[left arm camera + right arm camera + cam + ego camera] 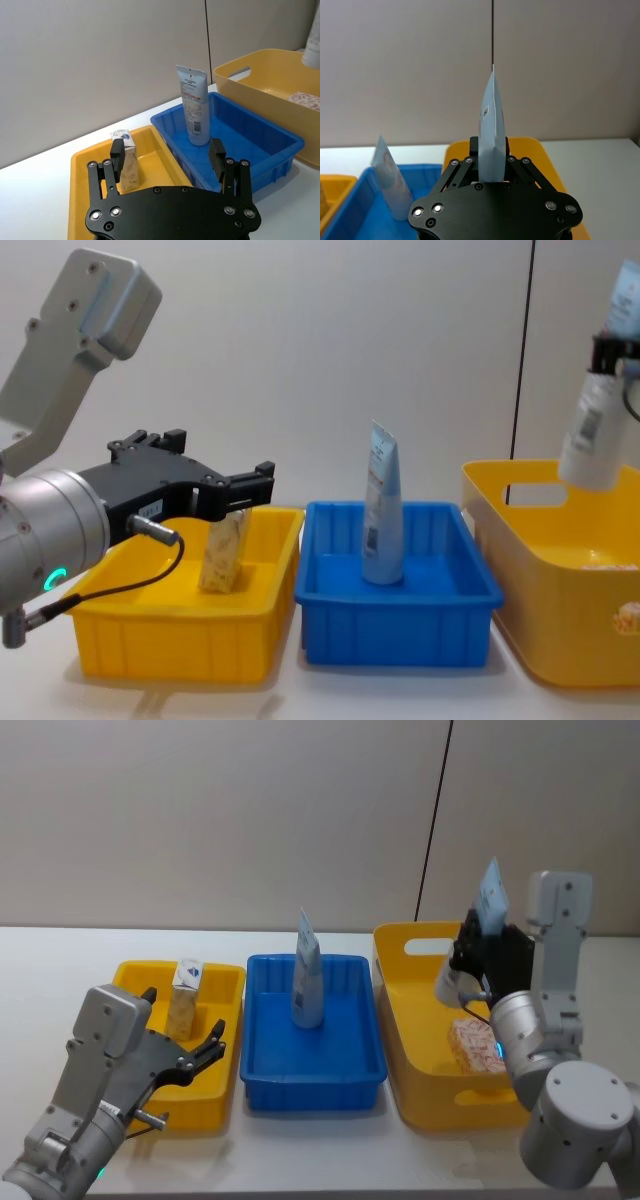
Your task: Bimanual collaborative sorting of washing and personal care products
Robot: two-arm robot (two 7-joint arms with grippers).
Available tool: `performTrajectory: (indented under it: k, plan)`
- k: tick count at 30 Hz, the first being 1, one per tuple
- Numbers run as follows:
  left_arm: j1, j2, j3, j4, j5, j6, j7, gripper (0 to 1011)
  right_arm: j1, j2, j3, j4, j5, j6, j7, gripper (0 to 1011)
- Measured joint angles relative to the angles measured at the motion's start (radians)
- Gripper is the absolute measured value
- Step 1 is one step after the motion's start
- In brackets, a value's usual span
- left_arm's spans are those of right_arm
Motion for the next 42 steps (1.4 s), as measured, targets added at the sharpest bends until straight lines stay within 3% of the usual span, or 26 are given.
performTrajectory:
  k: [11,33,42]
  plan:
    - [0.000,0.000,0.000,0.000,0.000,0.000,0.000,1002,-0.032,0.003,0.026,0.024,-0.024,0.061,-0.031,178]
    - [0.000,0.000,0.000,0.000,0.000,0.000,0.000,1002,-0.025,-0.009,0.027,0.129,-0.058,0.022,-0.042,175]
    - [0.000,0.000,0.000,0.000,0.000,0.000,0.000,1002,-0.021,-0.013,0.026,0.144,-0.063,0.008,-0.038,434]
